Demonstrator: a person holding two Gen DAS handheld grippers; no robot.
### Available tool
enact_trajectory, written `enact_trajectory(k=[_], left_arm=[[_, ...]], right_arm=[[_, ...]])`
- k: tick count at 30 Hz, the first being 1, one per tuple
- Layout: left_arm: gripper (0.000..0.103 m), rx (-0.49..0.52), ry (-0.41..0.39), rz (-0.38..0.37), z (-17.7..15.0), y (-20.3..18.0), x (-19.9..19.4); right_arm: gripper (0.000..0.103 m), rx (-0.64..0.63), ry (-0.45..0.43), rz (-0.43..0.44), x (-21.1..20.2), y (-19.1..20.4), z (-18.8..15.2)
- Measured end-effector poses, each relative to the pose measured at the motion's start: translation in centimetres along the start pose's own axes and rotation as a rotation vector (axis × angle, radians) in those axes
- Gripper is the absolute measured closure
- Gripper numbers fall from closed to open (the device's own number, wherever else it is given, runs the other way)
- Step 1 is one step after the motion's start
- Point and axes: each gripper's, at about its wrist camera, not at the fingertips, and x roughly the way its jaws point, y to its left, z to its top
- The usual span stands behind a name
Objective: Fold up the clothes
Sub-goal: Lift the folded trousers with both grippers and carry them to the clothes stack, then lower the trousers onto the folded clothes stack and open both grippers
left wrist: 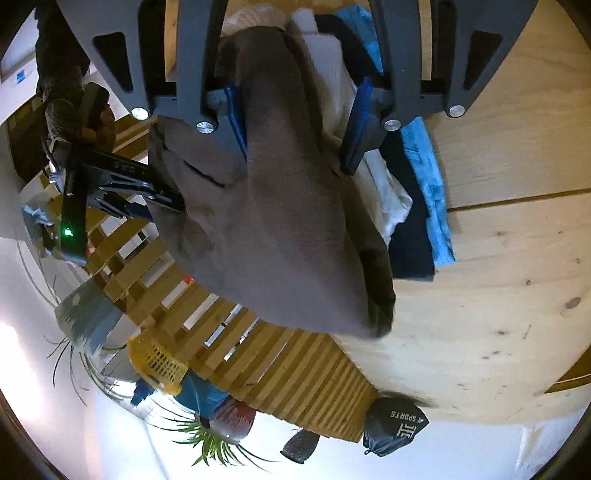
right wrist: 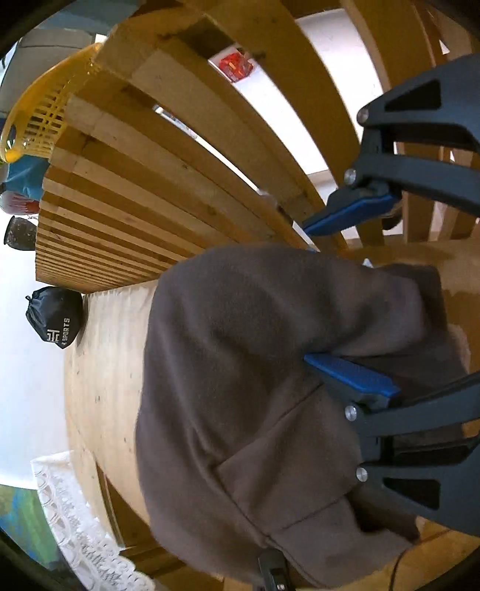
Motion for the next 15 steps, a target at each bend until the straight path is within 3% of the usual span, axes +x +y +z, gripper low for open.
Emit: enact_trajectory(k=[3,4,6,8,10,11,13,15], left_arm=[[0.061,0.01,-0.041,0.044,0.5,-0.4,-2.7],[0.065,0.013,-0.054,0.059,0.6,-0.5,-3.6],[0.069,0.047,-0.116,0.1,1.7,-1.2,-5.6],[0.069,0.078,-0.153,0.125,2.5,-2.5,-6.5],[0.069,0.102,-0.177,0.151,3.4,-3.9,-6.6],[0.069,0.113,-0.179,0.152,3.7,-4.5,-5.9],[0.069,0.133,-0.168,0.156,4.1,-5.1,-4.1],[0.07,0.16,-0.123,0.227,4.4,-4.8,-1.2]], right_arm=[[0.039,0.018,-0.044,-0.054,-3.2,-0.7,-0.1],[0.039,0.029,-0.085,-0.077,-4.9,-0.9,-0.2],[0.039,0.041,-0.205,-0.045,-7.9,-1.0,-0.4],[0.039,0.061,-0.271,0.02,-9.1,-1.0,0.2],[0.043,0.077,-0.27,0.059,-8.2,-0.7,1.1],[0.049,0.075,-0.253,0.048,-7.0,-0.3,1.6],[0.051,0.07,-0.218,0.025,-4.6,0.6,2.5],[0.051,0.056,-0.188,-0.02,-2.4,1.3,2.8]])
